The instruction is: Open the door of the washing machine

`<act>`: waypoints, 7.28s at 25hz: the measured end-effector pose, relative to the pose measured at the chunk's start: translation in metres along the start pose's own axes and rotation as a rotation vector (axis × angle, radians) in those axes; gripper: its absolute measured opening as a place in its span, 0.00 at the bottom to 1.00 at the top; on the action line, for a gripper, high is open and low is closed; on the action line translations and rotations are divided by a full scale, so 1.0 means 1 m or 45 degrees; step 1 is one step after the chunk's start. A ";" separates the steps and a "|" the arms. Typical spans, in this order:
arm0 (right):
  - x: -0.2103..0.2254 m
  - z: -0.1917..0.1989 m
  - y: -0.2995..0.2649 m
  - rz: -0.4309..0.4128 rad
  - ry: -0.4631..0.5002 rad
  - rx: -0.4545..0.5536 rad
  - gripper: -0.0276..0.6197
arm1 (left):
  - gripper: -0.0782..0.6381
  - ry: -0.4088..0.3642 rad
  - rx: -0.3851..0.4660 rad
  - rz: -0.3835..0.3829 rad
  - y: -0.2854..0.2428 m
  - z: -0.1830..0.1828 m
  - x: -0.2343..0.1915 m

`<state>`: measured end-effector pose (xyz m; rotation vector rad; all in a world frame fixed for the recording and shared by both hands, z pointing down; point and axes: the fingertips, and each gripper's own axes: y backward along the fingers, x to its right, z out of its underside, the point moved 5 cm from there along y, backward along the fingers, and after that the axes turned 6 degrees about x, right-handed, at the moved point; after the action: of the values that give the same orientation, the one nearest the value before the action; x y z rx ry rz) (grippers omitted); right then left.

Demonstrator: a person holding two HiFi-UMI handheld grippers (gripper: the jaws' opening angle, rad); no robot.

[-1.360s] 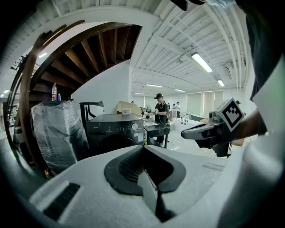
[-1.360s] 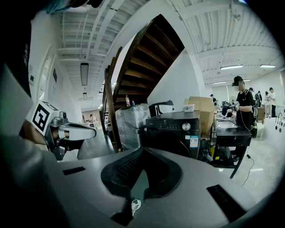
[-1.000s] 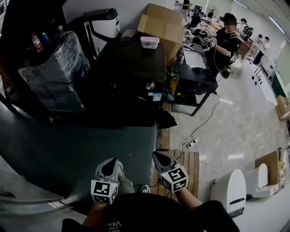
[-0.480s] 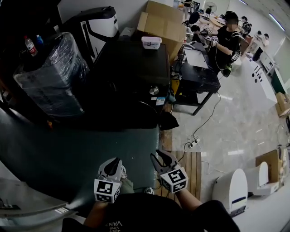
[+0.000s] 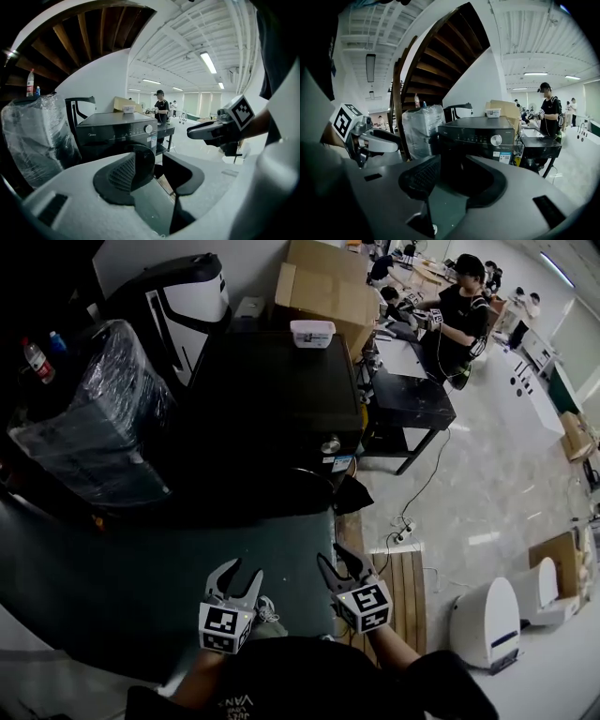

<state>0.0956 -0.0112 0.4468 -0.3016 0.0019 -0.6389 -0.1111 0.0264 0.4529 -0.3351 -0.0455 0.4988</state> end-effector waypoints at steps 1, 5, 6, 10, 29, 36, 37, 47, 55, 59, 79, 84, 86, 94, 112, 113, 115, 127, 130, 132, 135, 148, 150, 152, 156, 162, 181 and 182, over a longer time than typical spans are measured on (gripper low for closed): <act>0.000 -0.002 -0.009 0.022 -0.005 0.001 0.27 | 0.35 -0.009 -0.007 0.014 -0.004 0.000 -0.011; 0.000 -0.007 -0.039 0.117 -0.028 0.008 0.27 | 0.35 -0.048 -0.035 0.075 -0.019 0.000 -0.048; 0.000 -0.007 -0.045 0.140 -0.030 0.007 0.27 | 0.35 -0.060 -0.038 0.089 -0.023 0.000 -0.056; 0.000 -0.007 -0.065 0.205 -0.022 -0.013 0.27 | 0.35 -0.125 -0.068 0.139 -0.033 0.003 -0.085; 0.100 0.036 -0.151 0.127 0.098 -0.278 0.28 | 0.35 -0.382 -0.233 0.189 -0.171 0.012 -0.118; 0.167 0.059 -0.197 0.045 0.099 -0.352 0.28 | 0.35 -0.477 -0.311 0.205 -0.249 0.011 -0.116; 0.175 0.063 -0.204 0.032 0.097 -0.360 0.28 | 0.35 -0.489 -0.320 0.208 -0.260 0.010 -0.116; 0.232 0.103 -0.271 -0.155 0.268 -0.432 0.28 | 0.36 -0.662 -0.471 0.240 -0.356 0.025 -0.114; 0.246 0.143 -0.302 -0.365 0.470 -0.493 0.29 | 0.37 -0.774 -0.578 0.304 -0.394 0.047 -0.110; 0.244 0.154 -0.313 -0.468 0.597 -0.504 0.29 | 0.37 -0.808 -0.604 0.327 -0.403 0.054 -0.111; 0.241 0.170 -0.326 -0.422 0.575 -0.548 0.24 | 0.33 -0.981 -0.661 0.324 -0.407 0.059 -0.107; 0.235 0.173 -0.320 -0.415 0.553 -0.551 0.24 | 0.32 -0.963 -0.678 0.349 -0.402 0.060 -0.104; 0.220 0.183 -0.300 -0.507 0.554 -0.538 0.22 | 0.32 -0.974 -0.712 0.437 -0.387 0.067 -0.096; 0.142 0.218 -0.235 -0.332 0.368 -0.503 0.22 | 0.38 -1.054 -0.591 0.414 -0.321 0.097 -0.077; 0.015 0.204 -0.146 -0.298 0.284 -0.497 0.28 | 0.43 -0.320 -0.493 0.080 -0.166 0.148 -0.088; 0.008 0.201 -0.144 -0.300 0.288 -0.490 0.28 | 0.43 -0.262 -0.491 0.074 -0.157 0.150 -0.090; -0.005 0.195 -0.141 -0.309 0.305 -0.478 0.28 | 0.43 -0.142 -0.487 0.057 -0.141 0.155 -0.094; -0.083 0.170 -0.144 -0.436 0.404 -0.444 0.28 | 0.43 0.159 -0.475 -0.248 -0.055 0.189 -0.171; -0.102 0.166 -0.149 -0.472 0.411 -0.439 0.28 | 0.43 0.143 -0.489 -0.324 -0.040 0.196 -0.201; -0.114 0.163 -0.155 -0.500 0.417 -0.430 0.28 | 0.43 0.119 -0.496 -0.369 -0.032 0.201 -0.222; -0.124 0.158 -0.167 -0.549 0.429 -0.426 0.28 | 0.43 0.111 -0.531 -0.437 -0.023 0.206 -0.253; -0.101 0.124 -0.259 -0.823 0.526 -0.517 0.28 | 0.45 0.147 -0.701 -0.691 -0.025 0.198 -0.382; -0.099 0.122 -0.276 -0.852 0.549 -0.530 0.28 | 0.45 0.137 -0.700 -0.718 -0.023 0.198 -0.399; -0.097 0.120 -0.292 -0.876 0.572 -0.536 0.28 | 0.45 0.164 -0.683 -0.771 -0.022 0.199 -0.413; -0.094 0.112 -0.314 -0.930 0.597 -0.526 0.28 | 0.42 0.235 -0.695 -0.831 -0.027 0.208 -0.425; -0.094 0.109 -0.327 -0.966 0.613 -0.525 0.28 | 0.42 0.288 -0.633 -0.896 -0.032 0.208 -0.427; -0.135 0.058 -0.267 -0.729 0.539 -0.332 0.16 | 0.14 0.179 -0.179 -0.950 0.030 0.094 -0.320; -0.138 0.055 -0.261 -0.714 0.538 -0.320 0.13 | 0.14 0.185 -0.166 -0.943 0.036 0.092 -0.310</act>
<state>-0.1636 -0.1138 0.5596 -0.4086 0.4177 -1.2558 -0.4114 -0.0642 0.5401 -0.4514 -0.0571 -0.2636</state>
